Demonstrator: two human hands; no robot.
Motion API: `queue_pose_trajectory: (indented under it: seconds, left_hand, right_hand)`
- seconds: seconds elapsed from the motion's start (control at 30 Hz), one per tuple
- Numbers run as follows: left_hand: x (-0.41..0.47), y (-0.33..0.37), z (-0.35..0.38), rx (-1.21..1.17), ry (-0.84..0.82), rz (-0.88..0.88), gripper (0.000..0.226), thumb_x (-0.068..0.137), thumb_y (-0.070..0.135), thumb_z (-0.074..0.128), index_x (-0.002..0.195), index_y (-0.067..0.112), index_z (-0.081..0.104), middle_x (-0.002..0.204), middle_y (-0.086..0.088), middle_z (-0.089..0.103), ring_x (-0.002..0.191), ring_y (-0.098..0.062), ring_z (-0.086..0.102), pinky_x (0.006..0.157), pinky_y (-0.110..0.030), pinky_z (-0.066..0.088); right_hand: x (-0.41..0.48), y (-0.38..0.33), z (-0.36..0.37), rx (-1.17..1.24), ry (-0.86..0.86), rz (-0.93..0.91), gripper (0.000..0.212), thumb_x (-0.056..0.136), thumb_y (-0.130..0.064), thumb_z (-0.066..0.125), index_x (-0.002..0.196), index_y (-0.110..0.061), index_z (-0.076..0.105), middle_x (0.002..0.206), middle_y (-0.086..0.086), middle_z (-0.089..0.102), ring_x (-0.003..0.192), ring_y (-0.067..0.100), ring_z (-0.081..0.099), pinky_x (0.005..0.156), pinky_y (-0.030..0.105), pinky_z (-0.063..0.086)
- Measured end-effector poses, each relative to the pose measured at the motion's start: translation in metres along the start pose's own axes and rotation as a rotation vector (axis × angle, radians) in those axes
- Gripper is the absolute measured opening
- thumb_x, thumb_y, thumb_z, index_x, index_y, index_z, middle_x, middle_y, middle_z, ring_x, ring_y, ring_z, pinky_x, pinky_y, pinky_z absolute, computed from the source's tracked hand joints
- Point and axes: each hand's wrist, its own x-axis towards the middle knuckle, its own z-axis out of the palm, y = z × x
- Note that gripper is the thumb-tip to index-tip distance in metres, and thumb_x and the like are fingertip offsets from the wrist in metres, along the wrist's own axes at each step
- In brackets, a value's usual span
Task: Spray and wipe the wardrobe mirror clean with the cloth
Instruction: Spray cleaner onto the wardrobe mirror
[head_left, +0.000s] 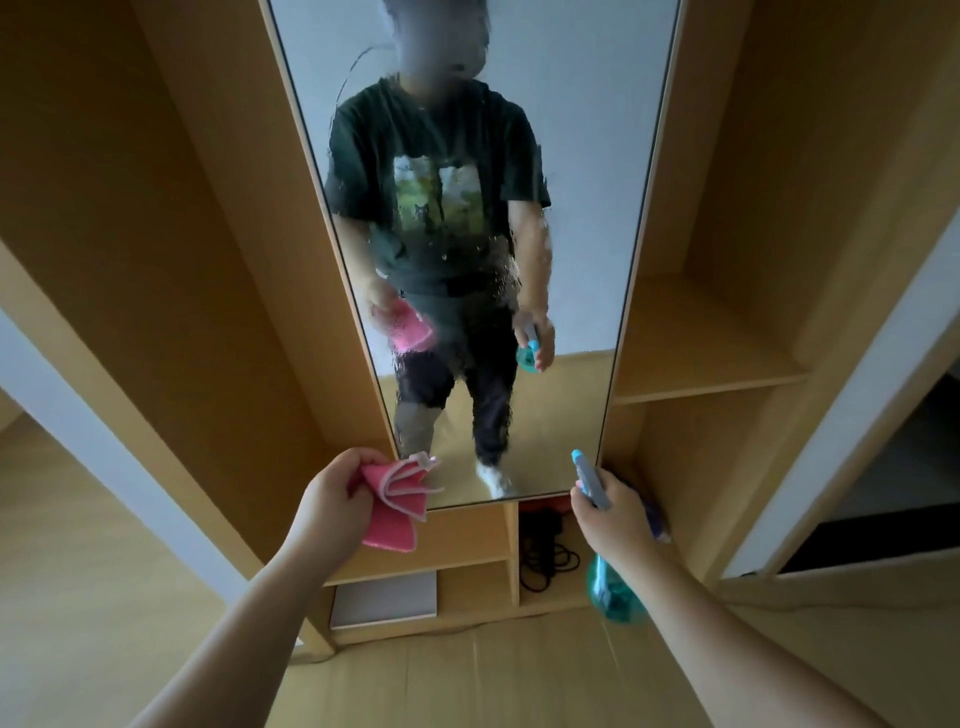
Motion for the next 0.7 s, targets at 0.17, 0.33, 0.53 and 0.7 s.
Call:
queue_pose_trajectory:
  seconds: [0.17,0.33,0.53,0.7]
  left_hand:
    - [0.003,0.003,0.002,0.024,-0.005,0.004,0.039,0.092,-0.006,0.045,0.091,0.032,0.055,0.096,0.003,0.059,0.085,-0.014,0.059,0.058,-0.021,0.050]
    - [0.006,0.004,0.007,0.037,-0.022,0.002,0.042,0.091,-0.007,0.044,0.090,0.034,0.055,0.096,0.004,0.058,0.086,-0.013,0.057,0.059,-0.020,0.050]
    - [0.008,0.002,0.009,0.045,-0.037,-0.003,0.042,0.091,-0.006,0.044,0.092,0.034,0.054,0.097,0.006,0.058,0.086,-0.013,0.057,0.058,-0.020,0.049]
    - [0.006,-0.005,0.010,0.029,-0.037,-0.035,0.041,0.092,-0.007,0.044,0.091,0.033,0.055,0.096,0.004,0.058,0.086,-0.014,0.057,0.058,-0.020,0.048]
  right_hand:
    - [0.020,0.014,-0.013,0.053,0.066,0.055,0.012,0.094,-0.025,0.050,0.099,-0.023,0.061,0.070,0.003,0.061,0.060,0.020,0.060,0.055,0.032,0.051]
    - [0.028,0.026,-0.020,0.063,0.089,0.069,0.013,0.095,-0.021,0.050,0.100,-0.016,0.061,0.065,-0.003,0.054,0.059,0.015,0.053,0.054,0.023,0.041]
    - [0.028,0.044,-0.019,0.041,0.065,0.143,0.013,0.091,-0.021,0.050,0.096,-0.022,0.063,0.064,0.001,0.059,0.062,0.022,0.063,0.058,0.032,0.054]
    - [0.021,0.059,-0.011,-0.037,-0.005,0.227,0.014,0.090,-0.026,0.054,0.083,-0.015,0.060,0.076,0.009,0.063,0.064,0.019,0.061,0.055,0.027,0.045]
